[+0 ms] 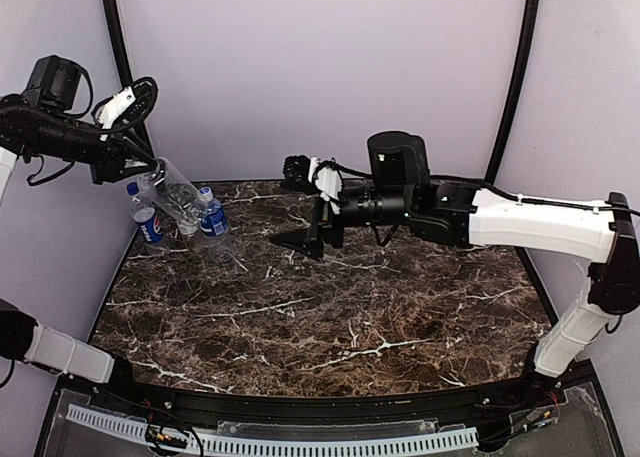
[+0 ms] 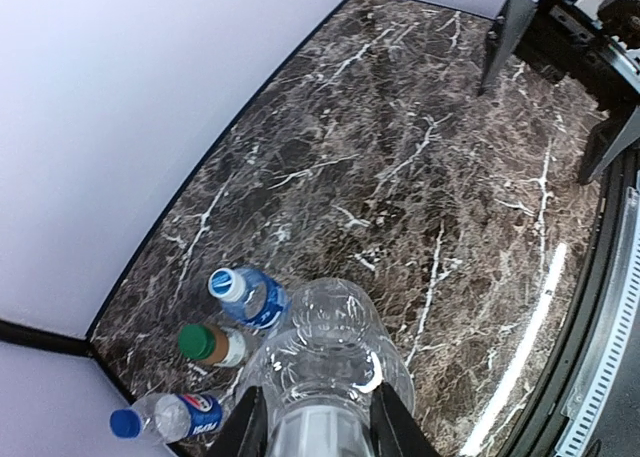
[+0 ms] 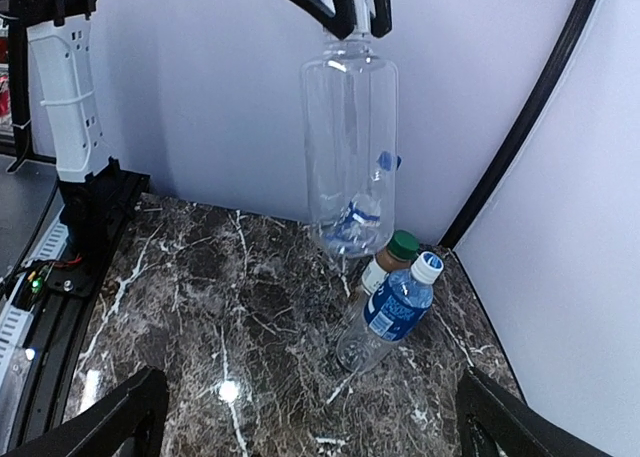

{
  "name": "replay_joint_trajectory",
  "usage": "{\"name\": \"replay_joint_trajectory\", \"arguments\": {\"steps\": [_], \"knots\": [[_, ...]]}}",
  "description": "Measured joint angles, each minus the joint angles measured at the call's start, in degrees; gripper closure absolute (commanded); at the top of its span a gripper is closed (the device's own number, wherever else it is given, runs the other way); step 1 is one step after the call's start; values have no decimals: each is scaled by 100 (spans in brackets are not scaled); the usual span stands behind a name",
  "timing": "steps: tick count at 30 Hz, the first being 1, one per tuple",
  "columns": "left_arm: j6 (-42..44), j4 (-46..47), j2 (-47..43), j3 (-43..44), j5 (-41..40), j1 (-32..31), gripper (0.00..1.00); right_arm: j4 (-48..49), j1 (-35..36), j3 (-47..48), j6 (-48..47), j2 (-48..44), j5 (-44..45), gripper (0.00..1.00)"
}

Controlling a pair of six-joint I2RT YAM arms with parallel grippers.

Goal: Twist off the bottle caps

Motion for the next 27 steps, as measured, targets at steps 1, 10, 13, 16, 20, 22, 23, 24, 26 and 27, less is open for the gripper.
{"name": "replay_joint_trajectory", "arguments": {"steps": [1, 10, 13, 16, 20, 22, 23, 24, 26, 27], "knots": [[-46, -15, 164, 105, 7, -236, 99, 55, 24, 166, 74, 151, 35, 1], [-293, -57, 957, 647, 238, -1491, 99, 413, 52, 1373, 354, 1261, -26, 1], [-297, -94, 1211, 817, 293, -1705, 99, 407, 52, 1572, 391, 1521, -205, 1], [-295, -87, 1381, 1023, 372, -1738, 99, 374, 52, 1784, 439, 1797, -400, 1], [-291, -98, 1357, 1182, 490, -1738, 99, 393, 42, 2037, 586, 2122, -595, 8], [-291, -116, 1307, 1204, 522, -1738, 99, 428, 13, 2050, 719, 2201, -691, 17], [-291, -127, 1285, 1207, 538, -1738, 99, 446, 9, 2050, 730, 2221, -726, 21], [-295, -133, 1270, 1204, 551, -1738, 99, 474, 7, 2050, 798, 2238, -741, 24], [-293, -138, 1248, 1209, 588, -1738, 99, 507, 7, 2050, 859, 2247, -750, 31], [-295, -136, 1244, 1211, 601, -1738, 91, 538, -4, 2048, 887, 2247, -743, 35]]}}
